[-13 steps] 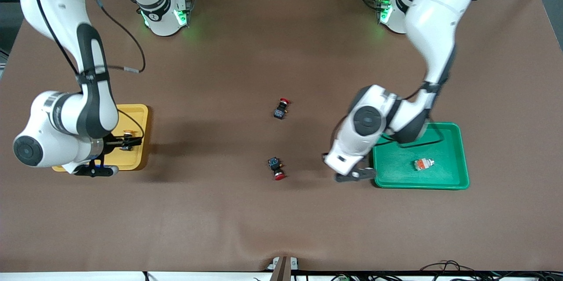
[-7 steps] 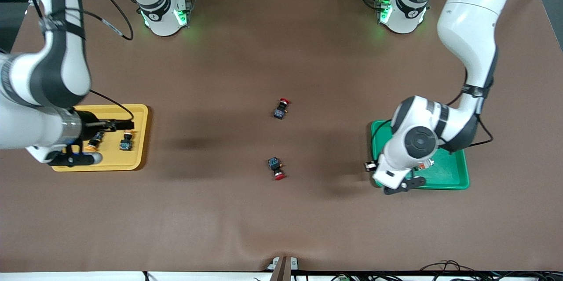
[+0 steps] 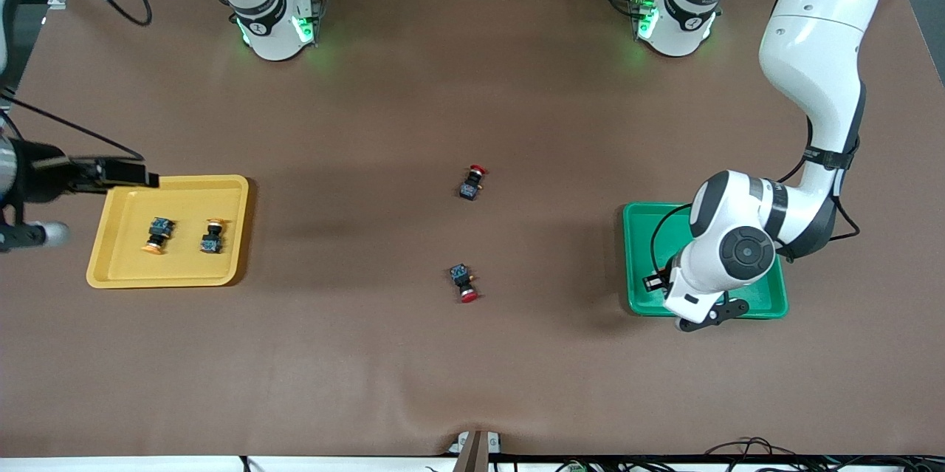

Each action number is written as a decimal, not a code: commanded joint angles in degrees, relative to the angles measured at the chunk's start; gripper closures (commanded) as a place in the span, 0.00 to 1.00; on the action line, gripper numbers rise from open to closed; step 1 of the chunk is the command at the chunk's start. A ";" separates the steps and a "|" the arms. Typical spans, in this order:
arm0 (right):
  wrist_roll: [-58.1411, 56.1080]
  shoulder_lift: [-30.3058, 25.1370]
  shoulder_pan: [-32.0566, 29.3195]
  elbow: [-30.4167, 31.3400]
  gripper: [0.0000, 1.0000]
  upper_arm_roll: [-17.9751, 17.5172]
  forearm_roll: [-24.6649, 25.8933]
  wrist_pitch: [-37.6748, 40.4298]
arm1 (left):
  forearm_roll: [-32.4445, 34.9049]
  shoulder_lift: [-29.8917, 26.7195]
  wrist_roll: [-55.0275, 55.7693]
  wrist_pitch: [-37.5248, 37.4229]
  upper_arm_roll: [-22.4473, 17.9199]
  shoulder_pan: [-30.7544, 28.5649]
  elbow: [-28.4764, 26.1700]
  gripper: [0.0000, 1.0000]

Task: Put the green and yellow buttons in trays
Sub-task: 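Release the orange button in the yellow tray while the left gripper releases green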

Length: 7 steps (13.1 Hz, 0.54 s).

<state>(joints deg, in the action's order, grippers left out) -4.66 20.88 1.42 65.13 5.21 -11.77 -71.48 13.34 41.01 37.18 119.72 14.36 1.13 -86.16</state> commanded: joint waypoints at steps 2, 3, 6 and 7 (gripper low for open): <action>1.84 -12.66 2.60 11.90 0.00 0.84 2.46 -3.99 | 1.25 -1.02 -2.10 -0.62 0.67 -2.18 -1.12 0.18; 4.55 -17.75 4.45 18.30 0.00 2.07 2.81 -7.58 | 1.25 -1.54 -2.02 -0.63 0.76 -2.18 -0.94 0.00; 5.72 -26.92 2.89 29.24 0.00 0.69 4.30 -13.06 | 1.25 -5.14 -3.16 -2.55 0.76 -2.27 -0.68 0.00; 6.07 -27.46 2.89 29.61 0.00 -0.11 5.78 -12.89 | 1.25 -6.89 -3.86 -3.69 0.67 -2.53 -0.42 0.00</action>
<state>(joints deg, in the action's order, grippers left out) -0.16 -0.38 4.35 86.82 6.23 -8.49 -81.56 13.35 38.57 34.75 118.93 14.79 -0.91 -85.90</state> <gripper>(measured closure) 0.000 0.000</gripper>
